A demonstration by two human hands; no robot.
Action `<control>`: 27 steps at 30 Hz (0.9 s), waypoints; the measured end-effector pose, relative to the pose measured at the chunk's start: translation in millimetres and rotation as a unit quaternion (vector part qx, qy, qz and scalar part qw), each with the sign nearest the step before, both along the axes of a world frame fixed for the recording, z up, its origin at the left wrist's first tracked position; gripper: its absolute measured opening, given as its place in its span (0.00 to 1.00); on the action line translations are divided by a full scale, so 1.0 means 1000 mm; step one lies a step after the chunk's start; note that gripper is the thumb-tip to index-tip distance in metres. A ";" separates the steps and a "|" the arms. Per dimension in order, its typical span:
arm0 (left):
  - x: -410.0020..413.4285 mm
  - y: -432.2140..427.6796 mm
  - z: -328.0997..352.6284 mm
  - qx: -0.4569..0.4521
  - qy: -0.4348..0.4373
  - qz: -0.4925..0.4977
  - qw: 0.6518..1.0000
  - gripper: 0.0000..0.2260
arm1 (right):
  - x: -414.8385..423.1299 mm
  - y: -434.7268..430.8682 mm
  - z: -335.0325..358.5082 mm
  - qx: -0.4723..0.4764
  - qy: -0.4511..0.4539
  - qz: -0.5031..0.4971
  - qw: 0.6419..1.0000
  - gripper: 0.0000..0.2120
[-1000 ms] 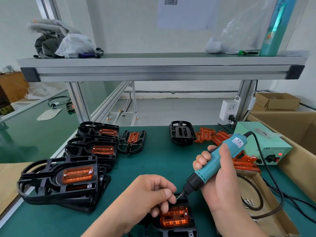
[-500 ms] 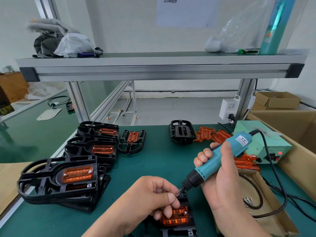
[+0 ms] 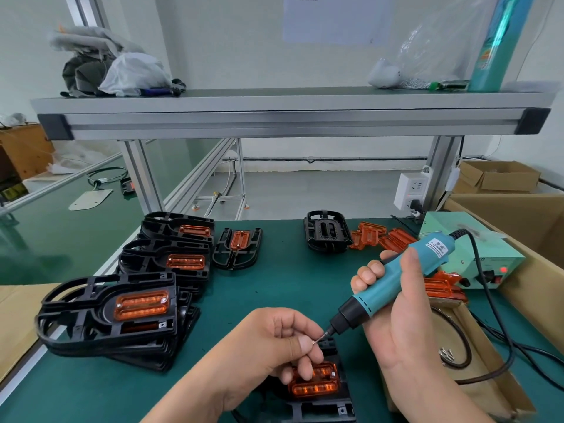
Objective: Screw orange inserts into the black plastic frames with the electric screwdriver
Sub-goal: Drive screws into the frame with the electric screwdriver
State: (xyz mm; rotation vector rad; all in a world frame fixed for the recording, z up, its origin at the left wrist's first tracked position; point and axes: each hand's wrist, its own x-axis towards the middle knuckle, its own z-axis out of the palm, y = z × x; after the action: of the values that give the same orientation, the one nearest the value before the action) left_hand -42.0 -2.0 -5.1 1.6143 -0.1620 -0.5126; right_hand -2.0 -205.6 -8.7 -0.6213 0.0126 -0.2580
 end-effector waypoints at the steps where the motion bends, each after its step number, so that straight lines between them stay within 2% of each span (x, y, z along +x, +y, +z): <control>1: 0.000 0.000 0.000 0.000 0.000 0.000 1.000 0.06 | 0.000 0.000 0.000 0.000 0.000 0.000 1.000 0.15; 17: 0.000 -0.002 -0.001 -0.003 0.007 -0.005 1.000 0.06 | -0.003 0.002 0.001 -0.024 -0.018 0.006 1.000 0.15; 27: 0.002 0.001 -0.005 0.032 -0.037 -0.016 0.999 0.06 | -0.007 0.005 0.005 -0.057 -0.045 0.019 0.997 0.14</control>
State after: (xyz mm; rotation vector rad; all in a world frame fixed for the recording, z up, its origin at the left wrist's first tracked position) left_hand -40.4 -1.2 -9.9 1.6957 -0.2278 -0.4871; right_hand -9.0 -200.5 -4.1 -0.7212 -0.1015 -0.2516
